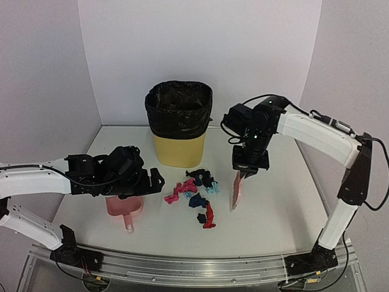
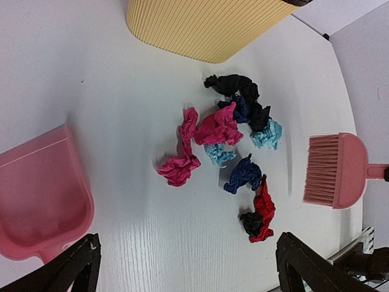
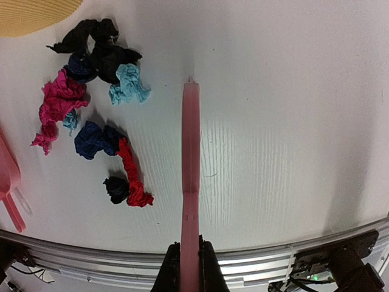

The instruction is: Sweep away the paper scraps from the table

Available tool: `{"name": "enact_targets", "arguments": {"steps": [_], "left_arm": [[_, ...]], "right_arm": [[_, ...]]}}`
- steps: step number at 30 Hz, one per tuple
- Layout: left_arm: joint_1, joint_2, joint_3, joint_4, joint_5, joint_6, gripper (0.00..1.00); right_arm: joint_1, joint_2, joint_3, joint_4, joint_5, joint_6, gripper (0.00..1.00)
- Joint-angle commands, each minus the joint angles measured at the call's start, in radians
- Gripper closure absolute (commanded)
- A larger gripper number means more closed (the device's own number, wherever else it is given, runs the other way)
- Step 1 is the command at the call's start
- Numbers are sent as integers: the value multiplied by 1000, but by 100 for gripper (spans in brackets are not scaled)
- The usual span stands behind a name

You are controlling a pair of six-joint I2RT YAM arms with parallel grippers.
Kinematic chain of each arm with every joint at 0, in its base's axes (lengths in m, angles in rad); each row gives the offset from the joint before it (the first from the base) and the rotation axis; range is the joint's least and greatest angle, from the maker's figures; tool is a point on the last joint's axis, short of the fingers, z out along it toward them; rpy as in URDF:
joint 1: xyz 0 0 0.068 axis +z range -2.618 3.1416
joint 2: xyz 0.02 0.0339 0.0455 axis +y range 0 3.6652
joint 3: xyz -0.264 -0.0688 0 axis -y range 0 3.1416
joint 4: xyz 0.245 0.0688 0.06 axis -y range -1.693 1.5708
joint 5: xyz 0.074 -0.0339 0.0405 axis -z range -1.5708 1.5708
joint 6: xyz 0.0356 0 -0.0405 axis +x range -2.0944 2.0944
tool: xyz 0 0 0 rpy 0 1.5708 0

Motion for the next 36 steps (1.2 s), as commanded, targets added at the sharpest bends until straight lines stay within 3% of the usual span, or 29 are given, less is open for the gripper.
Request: {"name": "enact_targets", "arguments": {"steps": [1, 14, 22, 29, 36], "left_arm": [[5, -15, 33, -50, 3, -59, 0], [5, 151, 201, -426, 130, -340, 0], [5, 240, 208, -632, 218, -479, 2], [5, 146, 43, -570, 246, -535, 6], [5, 29, -150, -376, 249, -566, 15]], "right_arm": [[-4, -150, -54, -254, 169, -47, 100], [-4, -485, -449, 251, 325, -281, 100], [-5, -522, -508, 327, 337, -428, 100], [-4, -525, -518, 343, 248, -483, 100], [-4, -523, -508, 351, 208, -519, 100]]}}
